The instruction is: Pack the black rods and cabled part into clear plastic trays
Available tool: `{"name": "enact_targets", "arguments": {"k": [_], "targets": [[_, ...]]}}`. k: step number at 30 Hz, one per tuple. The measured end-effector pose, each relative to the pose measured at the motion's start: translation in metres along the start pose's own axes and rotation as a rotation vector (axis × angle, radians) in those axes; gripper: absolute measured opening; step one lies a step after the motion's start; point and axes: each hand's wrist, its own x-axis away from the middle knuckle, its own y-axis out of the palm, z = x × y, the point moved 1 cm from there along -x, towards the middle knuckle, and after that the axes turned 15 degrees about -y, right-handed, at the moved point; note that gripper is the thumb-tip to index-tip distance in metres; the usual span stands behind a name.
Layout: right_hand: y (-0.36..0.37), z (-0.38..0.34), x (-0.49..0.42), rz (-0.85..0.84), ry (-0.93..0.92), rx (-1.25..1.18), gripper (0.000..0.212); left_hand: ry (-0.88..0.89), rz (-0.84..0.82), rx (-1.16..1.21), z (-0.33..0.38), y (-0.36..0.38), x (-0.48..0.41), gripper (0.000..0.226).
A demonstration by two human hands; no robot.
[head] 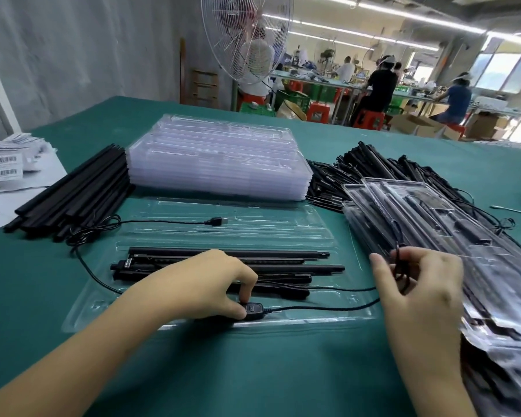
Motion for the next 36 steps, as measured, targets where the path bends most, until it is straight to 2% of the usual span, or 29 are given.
{"name": "enact_targets", "arguments": {"k": [6,10,18,24,30,33,36], "targets": [[0.015,0.012,0.005,-0.125,-0.063,0.056,0.028,0.01,-0.071,-0.003,-0.002,0.002,-0.002,0.016],[0.021,0.016,0.006,-0.228,-0.086,0.057,0.026,-0.016,-0.115,-0.013,0.0,-0.001,0.001,0.022],[0.019,0.012,0.001,-0.485,-0.154,-0.13,0.016,-0.038,-0.126,-0.007,0.001,-0.002,0.004,0.018],[0.034,0.009,-0.001,-0.543,0.022,-0.36,0.013,-0.076,-0.15,-0.02,0.003,-0.003,0.006,0.016],[0.041,0.013,-0.002,-0.393,0.155,-0.549,0.014,-0.058,-0.14,0.017,0.003,-0.004,0.006,0.038],[0.048,0.012,-0.005,-0.578,0.261,-0.529,0.013,-0.063,-0.133,0.012,0.001,-0.004,0.006,0.041],[0.056,0.016,-0.011,-0.775,0.253,-0.293,0.02,-0.051,-0.131,0.01,0.002,-0.003,0.005,0.042]]}}
